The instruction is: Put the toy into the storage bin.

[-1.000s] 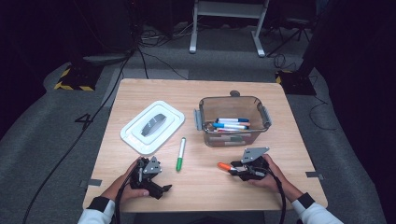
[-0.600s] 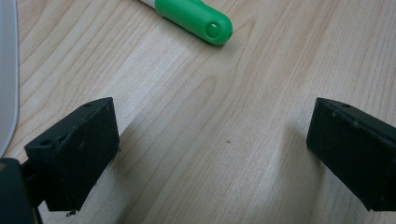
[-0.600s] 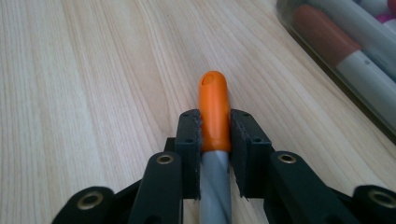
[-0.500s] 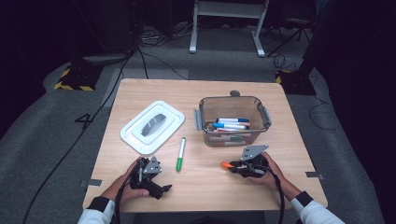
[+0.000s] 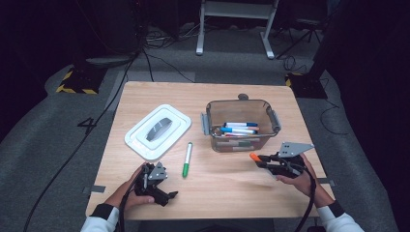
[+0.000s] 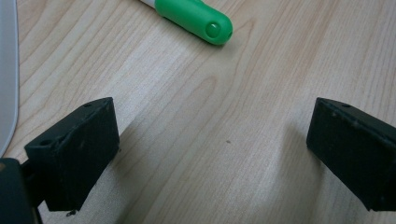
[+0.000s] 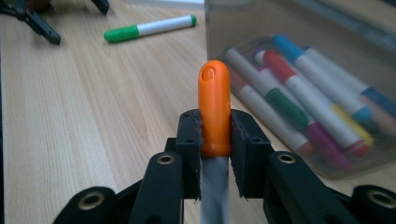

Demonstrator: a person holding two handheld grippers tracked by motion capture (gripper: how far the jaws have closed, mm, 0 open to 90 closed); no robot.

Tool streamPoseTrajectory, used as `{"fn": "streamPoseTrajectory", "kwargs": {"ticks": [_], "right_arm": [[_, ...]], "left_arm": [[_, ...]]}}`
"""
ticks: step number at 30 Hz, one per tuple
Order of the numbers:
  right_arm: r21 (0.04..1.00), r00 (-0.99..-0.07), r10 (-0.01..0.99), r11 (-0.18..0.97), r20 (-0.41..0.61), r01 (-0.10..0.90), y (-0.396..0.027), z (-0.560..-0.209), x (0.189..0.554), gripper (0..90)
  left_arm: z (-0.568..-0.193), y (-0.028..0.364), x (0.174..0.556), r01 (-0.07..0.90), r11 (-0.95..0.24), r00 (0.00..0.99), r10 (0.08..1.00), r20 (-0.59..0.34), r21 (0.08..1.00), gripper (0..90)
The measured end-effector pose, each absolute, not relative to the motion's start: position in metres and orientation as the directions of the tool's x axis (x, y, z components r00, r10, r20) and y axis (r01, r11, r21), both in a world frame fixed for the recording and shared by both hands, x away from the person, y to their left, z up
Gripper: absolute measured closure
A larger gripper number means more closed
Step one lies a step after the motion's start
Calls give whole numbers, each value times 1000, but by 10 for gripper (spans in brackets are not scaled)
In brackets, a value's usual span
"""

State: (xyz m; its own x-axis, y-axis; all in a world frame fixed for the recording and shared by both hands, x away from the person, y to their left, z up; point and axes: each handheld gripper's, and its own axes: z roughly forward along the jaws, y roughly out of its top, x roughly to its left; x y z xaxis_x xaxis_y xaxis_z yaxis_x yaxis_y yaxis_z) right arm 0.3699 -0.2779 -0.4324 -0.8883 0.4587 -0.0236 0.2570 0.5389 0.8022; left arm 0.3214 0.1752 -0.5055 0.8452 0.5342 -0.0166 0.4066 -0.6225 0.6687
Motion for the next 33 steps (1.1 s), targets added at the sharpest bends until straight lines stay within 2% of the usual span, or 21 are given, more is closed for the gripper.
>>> {"fn": "streamPoseTrajectory", "kwargs": {"ticks": [8,17,26,33], "right_arm": [[834,-867,491,511,-82,210,-303,-396,372,750],[842,-851,505,514,-140,166,-311,-351,396,750],[840,-837,517,524,-181,142,-300,-325,429,750],[834,-850,490,539,-197,118,-279,-316,458,750]], "left_arm": [[-505,175,321,407,-623,845,534,-17,669,28],[-505,175,321,407,-623,845,534,-17,668,28],[-505,175,322,408,-623,845,535,-17,667,26],[-505,175,322,408,-624,845,535,-16,667,26]]}}
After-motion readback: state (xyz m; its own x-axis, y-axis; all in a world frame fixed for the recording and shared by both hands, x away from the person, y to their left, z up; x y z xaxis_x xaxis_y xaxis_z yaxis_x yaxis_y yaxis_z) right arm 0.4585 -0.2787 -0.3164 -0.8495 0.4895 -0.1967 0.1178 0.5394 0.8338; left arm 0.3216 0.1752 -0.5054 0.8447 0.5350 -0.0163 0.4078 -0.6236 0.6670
